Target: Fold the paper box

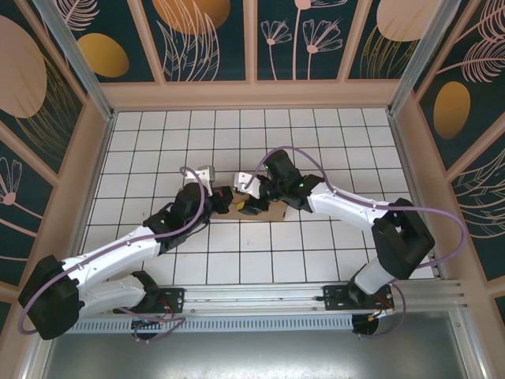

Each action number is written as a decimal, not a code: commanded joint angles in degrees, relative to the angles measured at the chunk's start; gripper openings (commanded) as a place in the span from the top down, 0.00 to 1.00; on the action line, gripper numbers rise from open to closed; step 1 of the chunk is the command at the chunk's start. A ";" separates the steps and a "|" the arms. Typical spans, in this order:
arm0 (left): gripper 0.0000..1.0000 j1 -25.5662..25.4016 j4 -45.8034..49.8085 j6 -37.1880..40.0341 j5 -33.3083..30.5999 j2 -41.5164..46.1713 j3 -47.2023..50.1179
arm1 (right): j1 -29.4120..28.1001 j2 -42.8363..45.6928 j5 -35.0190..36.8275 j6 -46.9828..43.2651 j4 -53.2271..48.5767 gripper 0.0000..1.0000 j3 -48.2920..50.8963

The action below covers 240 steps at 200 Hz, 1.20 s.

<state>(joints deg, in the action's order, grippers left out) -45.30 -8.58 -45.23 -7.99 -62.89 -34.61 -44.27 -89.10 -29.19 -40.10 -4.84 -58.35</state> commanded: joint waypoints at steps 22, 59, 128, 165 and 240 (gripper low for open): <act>1.00 0.12 2.14 0.31 -2.47 -3.05 -0.97 | 2.99 1.64 -4.94 6.88 2.86 0.33 -0.41; 1.00 0.20 1.46 0.45 -2.92 -4.42 -0.76 | 6.14 14.03 -1.78 27.83 20.33 0.35 6.52; 1.00 0.23 2.59 1.29 -2.12 -2.96 -0.72 | 7.10 28.89 20.22 64.08 -7.58 0.74 5.81; 1.00 0.22 3.28 1.37 -1.68 -2.50 -0.72 | 10.86 25.45 14.02 75.89 -27.96 0.73 0.59; 1.00 0.22 4.36 1.79 -2.02 -2.24 -0.63 | 12.63 22.77 11.39 78.54 -26.41 0.73 4.53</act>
<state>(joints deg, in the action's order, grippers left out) -45.25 -10.04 -44.42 -10.44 -65.34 -35.68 -31.90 -64.71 -16.86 36.86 -29.54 -55.31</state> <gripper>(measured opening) 0.052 0.269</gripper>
